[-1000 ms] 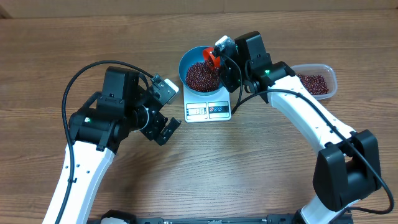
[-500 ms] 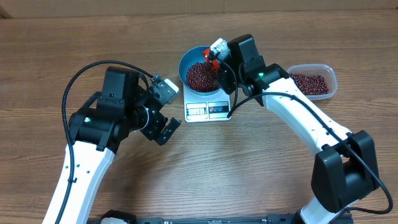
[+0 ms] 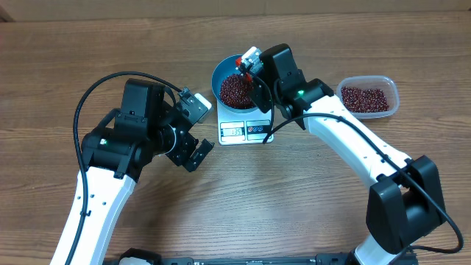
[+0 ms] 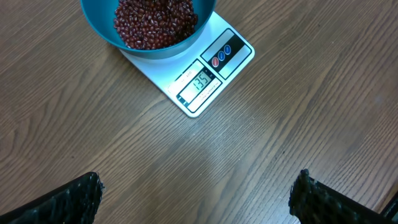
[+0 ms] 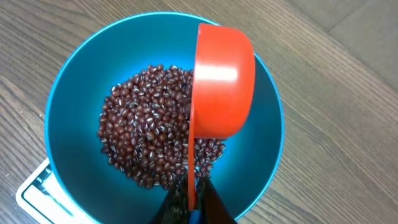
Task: Scoop item into bowl and weigh 150g on scale
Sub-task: 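Carry the empty scoop right back to the bean tub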
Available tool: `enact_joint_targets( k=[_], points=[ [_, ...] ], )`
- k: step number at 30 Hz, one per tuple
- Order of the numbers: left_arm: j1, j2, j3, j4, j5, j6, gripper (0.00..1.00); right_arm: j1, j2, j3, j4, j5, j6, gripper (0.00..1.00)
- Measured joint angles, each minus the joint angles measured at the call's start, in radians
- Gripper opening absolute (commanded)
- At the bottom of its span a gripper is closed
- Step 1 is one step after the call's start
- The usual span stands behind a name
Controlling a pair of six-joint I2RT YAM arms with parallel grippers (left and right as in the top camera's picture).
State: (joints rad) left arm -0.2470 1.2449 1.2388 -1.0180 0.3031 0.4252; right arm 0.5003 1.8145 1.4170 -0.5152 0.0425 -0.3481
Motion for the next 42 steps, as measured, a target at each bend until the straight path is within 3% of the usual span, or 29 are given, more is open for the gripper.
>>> enact_joint_targets(
  k=[25, 31, 42],
  points=[
    [0.0, 0.0, 0.0, 0.0, 0.0, 0.0, 1.0, 0.013, -0.103, 0.0, -0.048, 0.01, 0.044, 0.04],
    [0.0, 0.0, 0.0, 0.0, 0.0, 0.0, 1.0, -0.016, -0.171, 0.0, -0.135, -0.014, 0.152, 0.04],
    [0.0, 0.0, 0.0, 0.0, 0.0, 0.0, 1.0, -0.246, -0.222, 0.0, -0.26, -0.175, 0.429, 0.04]
  ],
)
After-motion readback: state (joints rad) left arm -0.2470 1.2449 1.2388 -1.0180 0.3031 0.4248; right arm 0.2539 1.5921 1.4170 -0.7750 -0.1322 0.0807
